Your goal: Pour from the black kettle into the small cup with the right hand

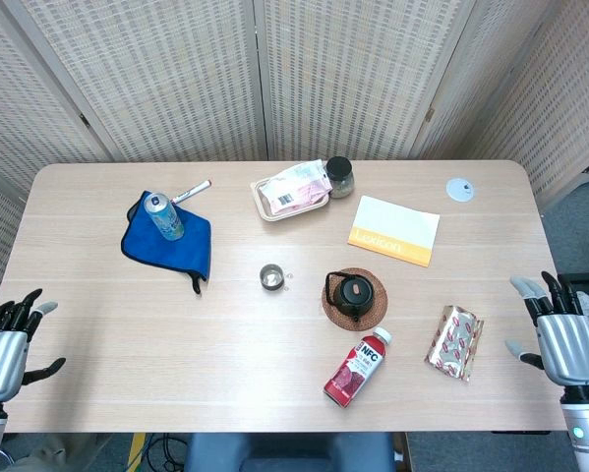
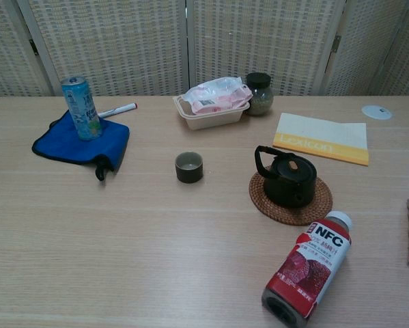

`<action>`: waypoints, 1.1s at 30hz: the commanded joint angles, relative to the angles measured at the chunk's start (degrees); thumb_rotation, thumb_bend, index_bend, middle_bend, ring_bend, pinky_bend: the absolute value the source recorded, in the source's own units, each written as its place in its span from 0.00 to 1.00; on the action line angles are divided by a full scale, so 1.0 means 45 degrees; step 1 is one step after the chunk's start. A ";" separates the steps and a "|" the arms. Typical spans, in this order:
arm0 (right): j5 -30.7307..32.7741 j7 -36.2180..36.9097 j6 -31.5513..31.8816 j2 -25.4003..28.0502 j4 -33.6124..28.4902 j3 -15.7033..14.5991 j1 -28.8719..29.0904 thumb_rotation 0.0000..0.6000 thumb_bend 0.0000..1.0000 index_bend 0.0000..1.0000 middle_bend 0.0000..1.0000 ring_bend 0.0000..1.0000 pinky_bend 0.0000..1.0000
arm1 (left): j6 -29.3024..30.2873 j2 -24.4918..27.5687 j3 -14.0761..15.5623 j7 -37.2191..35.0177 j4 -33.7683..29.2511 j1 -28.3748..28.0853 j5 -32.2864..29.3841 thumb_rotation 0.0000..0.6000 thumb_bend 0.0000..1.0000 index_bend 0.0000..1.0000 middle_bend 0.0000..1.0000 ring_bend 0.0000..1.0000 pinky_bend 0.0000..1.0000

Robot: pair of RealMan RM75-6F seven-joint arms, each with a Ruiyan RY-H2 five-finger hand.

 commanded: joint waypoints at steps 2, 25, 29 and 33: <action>-0.0037 -0.0038 -0.0023 0.0050 -0.0052 -0.0024 0.0012 1.00 0.00 0.15 0.20 0.01 0.00 | 0.0020 -0.0019 0.0005 -0.0005 0.0002 -0.0002 0.0028 1.00 0.00 0.21 0.08 0.15 0.10; -0.1721 -0.1120 -0.2660 0.1125 -0.2237 0.0009 0.2315 1.00 0.00 0.15 0.22 0.01 0.00 | 0.0279 0.0111 0.0064 -0.0084 -0.0107 0.0136 0.0166 1.00 0.00 0.22 0.08 0.15 0.10; -0.1756 -0.1547 -0.3987 0.1051 -0.2690 0.0121 0.3259 1.00 0.00 0.15 0.23 0.01 0.00 | 0.0301 0.0138 0.0088 -0.0080 -0.0138 0.0188 0.0134 1.00 0.00 0.23 0.08 0.15 0.10; -0.1426 -0.2088 -0.5531 0.0739 -0.2923 0.0319 0.4316 1.00 0.00 0.15 0.24 0.01 0.00 | 0.0309 0.0166 0.0123 -0.0081 -0.0160 0.0229 0.0132 1.00 0.00 0.24 0.08 0.15 0.10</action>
